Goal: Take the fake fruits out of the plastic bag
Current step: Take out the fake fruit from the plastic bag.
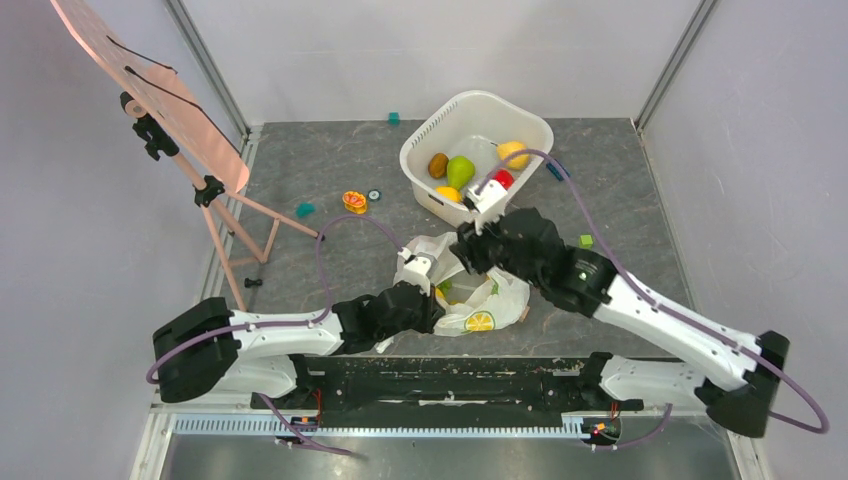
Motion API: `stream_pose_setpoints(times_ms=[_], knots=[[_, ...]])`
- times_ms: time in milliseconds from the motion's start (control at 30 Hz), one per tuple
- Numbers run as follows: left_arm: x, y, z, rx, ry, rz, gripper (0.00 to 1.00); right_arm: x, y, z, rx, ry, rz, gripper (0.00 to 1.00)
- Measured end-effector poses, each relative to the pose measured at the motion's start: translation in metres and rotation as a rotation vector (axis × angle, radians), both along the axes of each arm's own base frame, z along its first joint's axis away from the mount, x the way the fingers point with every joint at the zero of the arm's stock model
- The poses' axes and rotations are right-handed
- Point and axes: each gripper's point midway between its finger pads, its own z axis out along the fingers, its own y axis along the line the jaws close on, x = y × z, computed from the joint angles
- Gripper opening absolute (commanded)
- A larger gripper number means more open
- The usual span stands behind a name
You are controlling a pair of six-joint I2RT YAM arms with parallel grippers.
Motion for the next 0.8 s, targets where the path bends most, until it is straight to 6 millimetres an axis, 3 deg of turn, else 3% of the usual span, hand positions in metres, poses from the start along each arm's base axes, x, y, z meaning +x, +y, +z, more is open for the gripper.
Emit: stream_pose_setpoints(times_ms=[133,200,467,567,800], knots=[[0.000,0.000,-0.002,0.007,0.004,0.000,0.02,-0.033,-0.022,-0.027,0.043,0.060,-0.017,0.25],[0.000,0.000,-0.004,0.013,0.006,0.000,0.02,-0.046,-0.027,-0.042,0.056,0.094,-0.010,0.25],[0.001,-0.003,-0.006,0.019,0.009,0.000,0.02,-0.087,-0.009,-0.095,0.001,0.217,0.059,0.21],[0.001,-0.003,-0.006,0.019,0.009,0.000,0.02,-0.092,-0.005,-0.108,-0.022,0.233,0.042,0.17],[0.001,-0.003,-0.006,0.018,0.009,0.001,0.02,-0.071,-0.018,-0.145,-0.107,0.221,-0.128,0.15]])
